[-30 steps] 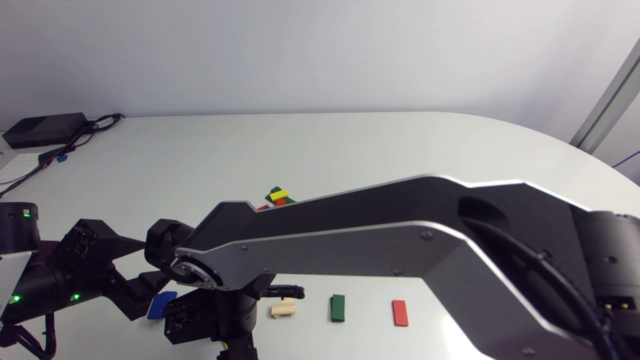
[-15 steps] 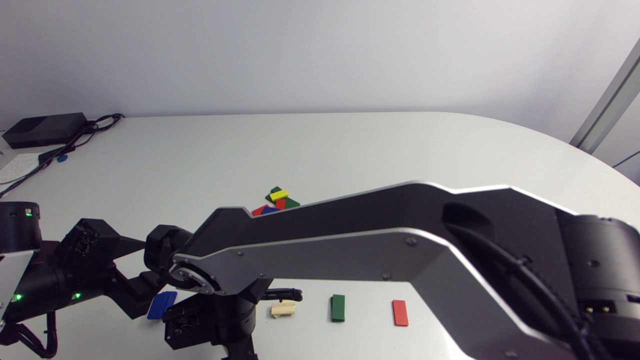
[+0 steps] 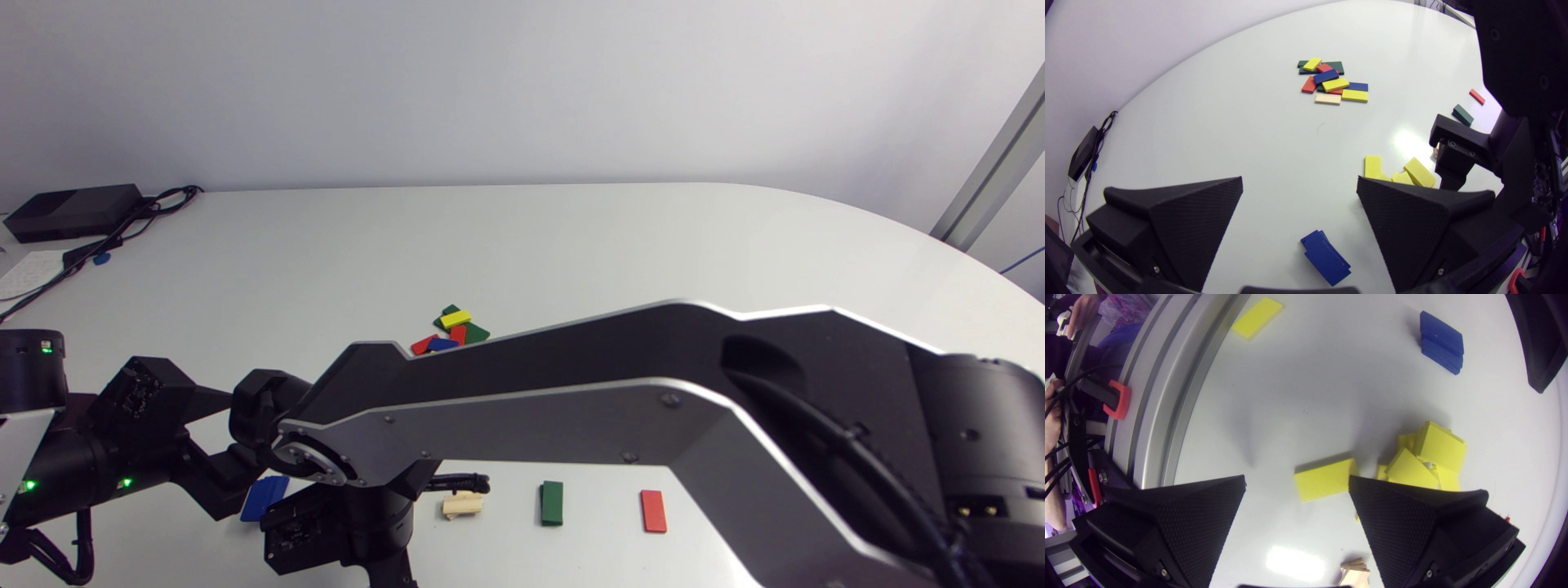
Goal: Take domino bricks one by one from the mixed stack on the table and place each onto the existing stack of the same color.
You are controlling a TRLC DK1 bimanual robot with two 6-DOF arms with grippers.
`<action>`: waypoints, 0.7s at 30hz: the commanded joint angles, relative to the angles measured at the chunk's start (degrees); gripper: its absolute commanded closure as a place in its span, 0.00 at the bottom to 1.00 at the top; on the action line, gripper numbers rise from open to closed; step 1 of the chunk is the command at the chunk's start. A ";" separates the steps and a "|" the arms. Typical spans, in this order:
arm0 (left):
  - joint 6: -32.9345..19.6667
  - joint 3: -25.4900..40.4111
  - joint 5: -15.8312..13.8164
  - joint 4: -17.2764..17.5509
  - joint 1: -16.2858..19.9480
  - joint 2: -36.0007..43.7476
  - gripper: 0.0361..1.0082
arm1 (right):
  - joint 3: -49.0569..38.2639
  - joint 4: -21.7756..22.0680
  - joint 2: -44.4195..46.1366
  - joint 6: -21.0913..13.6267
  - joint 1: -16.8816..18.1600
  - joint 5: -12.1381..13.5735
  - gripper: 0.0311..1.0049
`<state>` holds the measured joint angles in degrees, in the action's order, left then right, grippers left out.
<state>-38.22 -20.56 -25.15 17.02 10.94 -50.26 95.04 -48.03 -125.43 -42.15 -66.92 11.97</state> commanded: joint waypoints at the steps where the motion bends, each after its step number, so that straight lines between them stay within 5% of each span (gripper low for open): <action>1: 1.13 -0.10 -0.43 -0.67 0.66 -0.80 0.02 | 1.02 -0.05 -1.84 -1.79 -0.50 -0.37 0.11; 21: 0.42 -0.19 -0.43 -0.76 1.19 -1.42 0.02 | 2.16 0.66 -3.77 -3.20 -0.76 -2.12 0.11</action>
<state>-38.24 -20.56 -25.15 16.64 11.64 -50.74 96.33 -47.35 -127.37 -43.83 -67.20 10.09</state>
